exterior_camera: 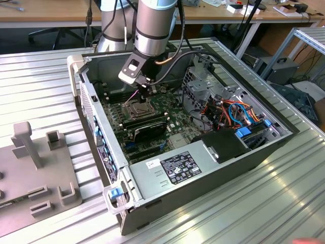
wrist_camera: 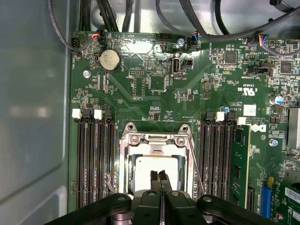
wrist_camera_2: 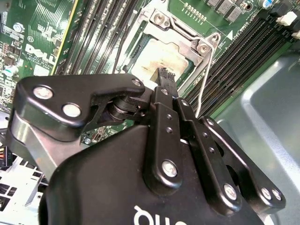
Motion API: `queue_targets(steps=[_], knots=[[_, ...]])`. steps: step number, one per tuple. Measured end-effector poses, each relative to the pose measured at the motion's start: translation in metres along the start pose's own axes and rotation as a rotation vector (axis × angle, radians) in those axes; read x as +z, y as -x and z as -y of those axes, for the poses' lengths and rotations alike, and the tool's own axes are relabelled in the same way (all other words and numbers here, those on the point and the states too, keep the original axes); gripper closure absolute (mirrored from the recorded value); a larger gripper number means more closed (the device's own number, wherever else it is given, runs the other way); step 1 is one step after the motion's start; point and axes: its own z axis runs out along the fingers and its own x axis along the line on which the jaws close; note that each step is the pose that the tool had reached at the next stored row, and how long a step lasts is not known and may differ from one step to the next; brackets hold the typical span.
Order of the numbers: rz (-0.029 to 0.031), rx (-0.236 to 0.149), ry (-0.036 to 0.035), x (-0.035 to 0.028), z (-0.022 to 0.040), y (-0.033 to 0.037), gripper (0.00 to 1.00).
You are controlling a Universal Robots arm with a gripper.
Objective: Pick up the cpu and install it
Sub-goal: 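Install the first cpu locking lever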
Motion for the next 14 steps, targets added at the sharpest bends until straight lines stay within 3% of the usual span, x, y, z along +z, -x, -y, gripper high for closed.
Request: queue_targets(steps=[11, 14], knots=[[0.0001, 0.000, 0.0000, 0.0000, -0.0004, 0.0000, 0.89], [-0.0004, -0.023, 0.0003, 0.0000, -0.0005, 0.0000, 0.89]])
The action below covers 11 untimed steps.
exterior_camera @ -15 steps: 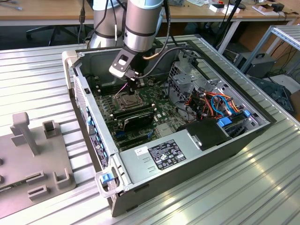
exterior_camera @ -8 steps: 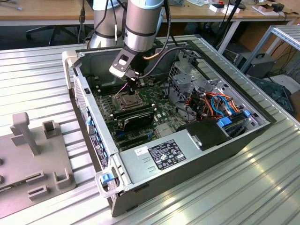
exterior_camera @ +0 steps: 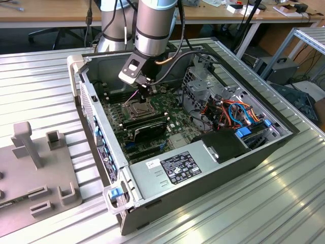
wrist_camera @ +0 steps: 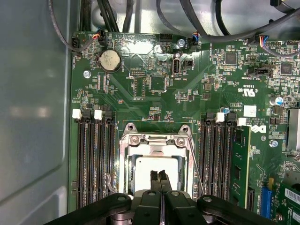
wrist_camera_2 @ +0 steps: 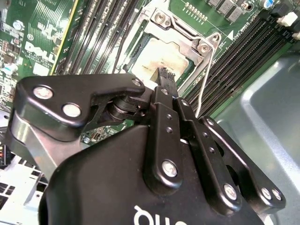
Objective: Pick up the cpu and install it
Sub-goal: 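Install the first cpu locking lever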
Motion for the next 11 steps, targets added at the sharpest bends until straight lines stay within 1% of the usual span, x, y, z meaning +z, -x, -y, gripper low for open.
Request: queue_targets(steps=[1, 3, 4, 8, 9, 11], knots=[[-0.0005, -0.033, 0.0003, 0.0000, 0.0000, 0.0000, 0.89], [-0.0012, -0.076, 0.0007, 0.0000, 0.0000, 0.0000, 0.89], [-0.0019, -0.111, 0.0010, 0.0000, 0.0000, 0.0000, 0.89], [-0.0031, -0.182, 0.0017, 0.0000, 0.0000, 0.0000, 0.89], [-0.0036, -0.214, 0.0020, 0.0000, 0.0000, 0.0000, 0.89], [-0.0042, -0.248, 0.0023, 0.0000, 0.0000, 0.0000, 0.89]])
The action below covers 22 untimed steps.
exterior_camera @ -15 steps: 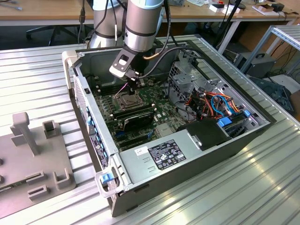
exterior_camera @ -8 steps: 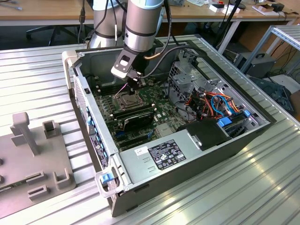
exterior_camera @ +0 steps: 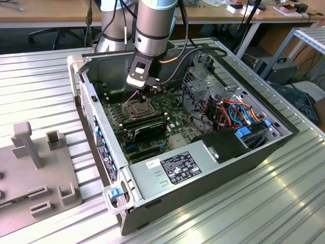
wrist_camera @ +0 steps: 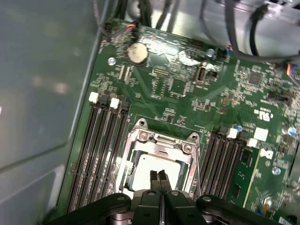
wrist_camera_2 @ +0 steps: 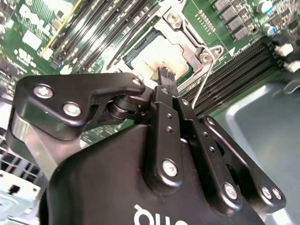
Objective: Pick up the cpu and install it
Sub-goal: 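Install the first cpu locking lever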
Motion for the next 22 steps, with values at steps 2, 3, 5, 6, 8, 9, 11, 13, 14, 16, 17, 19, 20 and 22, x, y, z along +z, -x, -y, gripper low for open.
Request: queue_targets(steps=[2, 3, 5, 6, 8, 9, 11, 13, 14, 16, 17, 19, 20, 22], knots=[[-0.0006, -0.035, 0.0004, 0.0000, 0.0000, 0.0000, 0.89], [-0.0011, -0.060, 0.0006, 0.0000, 0.0000, 0.0000, 0.89], [-0.0017, -0.098, 0.0010, 0.0000, 0.0000, 0.0000, 0.89], [-0.0019, -0.107, 0.0011, 0.0000, 0.0000, 0.0000, 0.89], [-0.0022, -0.127, 0.0012, 0.0000, 0.0000, 0.0000, 0.89], [-0.0022, -0.128, 0.0012, 0.0000, 0.0000, 0.0000, 0.89], [-0.0023, -0.128, 0.0013, 0.0000, 0.0000, 0.0000, 0.89], [-0.0022, -0.128, 0.0013, 0.0000, 0.0000, 0.0000, 0.89], [-0.0023, -0.128, 0.0013, 0.0000, 0.0000, 0.0000, 0.89], [-0.0023, -0.129, 0.0013, 0.0000, 0.0000, 0.0000, 0.89], [-0.0023, -0.129, 0.0014, 0.0000, 0.0000, 0.0000, 0.89], [-0.0025, -0.138, 0.0014, 0.0001, 0.0000, 0.0000, 0.89], [-0.0026, -0.147, 0.0014, 0.0000, 0.0000, 0.0000, 0.89], [-0.0032, -0.179, 0.0018, 0.0000, 0.0000, 0.0000, 0.89]])
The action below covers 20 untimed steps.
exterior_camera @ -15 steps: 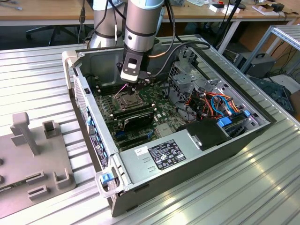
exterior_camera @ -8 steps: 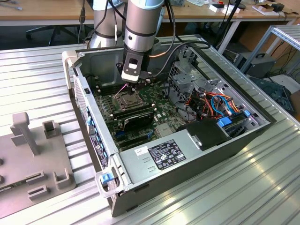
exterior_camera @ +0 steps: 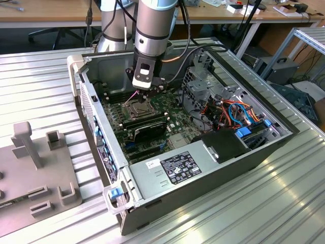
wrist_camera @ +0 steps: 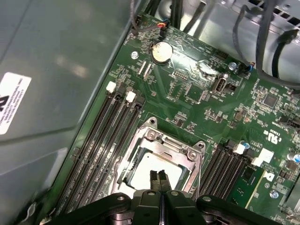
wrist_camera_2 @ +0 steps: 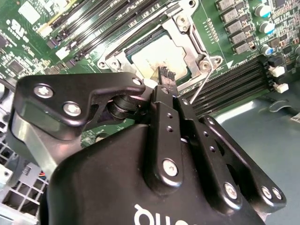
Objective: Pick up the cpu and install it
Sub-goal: 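Install the first cpu locking lever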
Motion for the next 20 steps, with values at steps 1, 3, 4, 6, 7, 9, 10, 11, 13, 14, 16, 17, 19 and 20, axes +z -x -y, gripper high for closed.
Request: queue_targets(steps=[1, 3, 4, 6, 7, 9, 10, 11, 13, 14, 16, 17, 19, 20], knots=[[-0.0005, -0.032, 0.0003, 0.0000, 0.0000, 0.0000, 0.89], [-0.0009, -0.057, 0.0005, 0.0000, 0.0000, 0.0000, 0.89], [-0.0009, -0.057, 0.0005, 0.0000, 0.0000, 0.0000, 0.89], [-0.0010, -0.057, 0.0005, 0.0000, 0.0000, 0.0000, 0.89], [-0.0010, -0.057, 0.0005, 0.0000, 0.0000, 0.0000, 0.89], [-0.0009, -0.057, 0.0005, 0.0000, 0.0000, 0.0000, 0.89], [-0.0009, -0.057, 0.0005, 0.0000, 0.0000, 0.0000, 0.89], [-0.0010, -0.058, 0.0005, 0.0000, 0.0000, 0.0000, 0.89], [-0.0010, -0.062, 0.0006, 0.0000, 0.0000, 0.0000, 0.89], [-0.0011, -0.065, 0.0006, 0.0000, 0.0000, 0.0000, 0.89], [-0.0012, -0.074, 0.0007, 0.0000, 0.0000, 0.0000, 0.89], [-0.0013, -0.076, 0.0007, 0.0000, 0.0000, 0.0000, 0.89], [-0.0014, -0.081, 0.0007, 0.0000, 0.0000, 0.0000, 0.89], [-0.0013, -0.081, 0.0007, 0.0000, 0.0000, 0.0000, 0.89]])
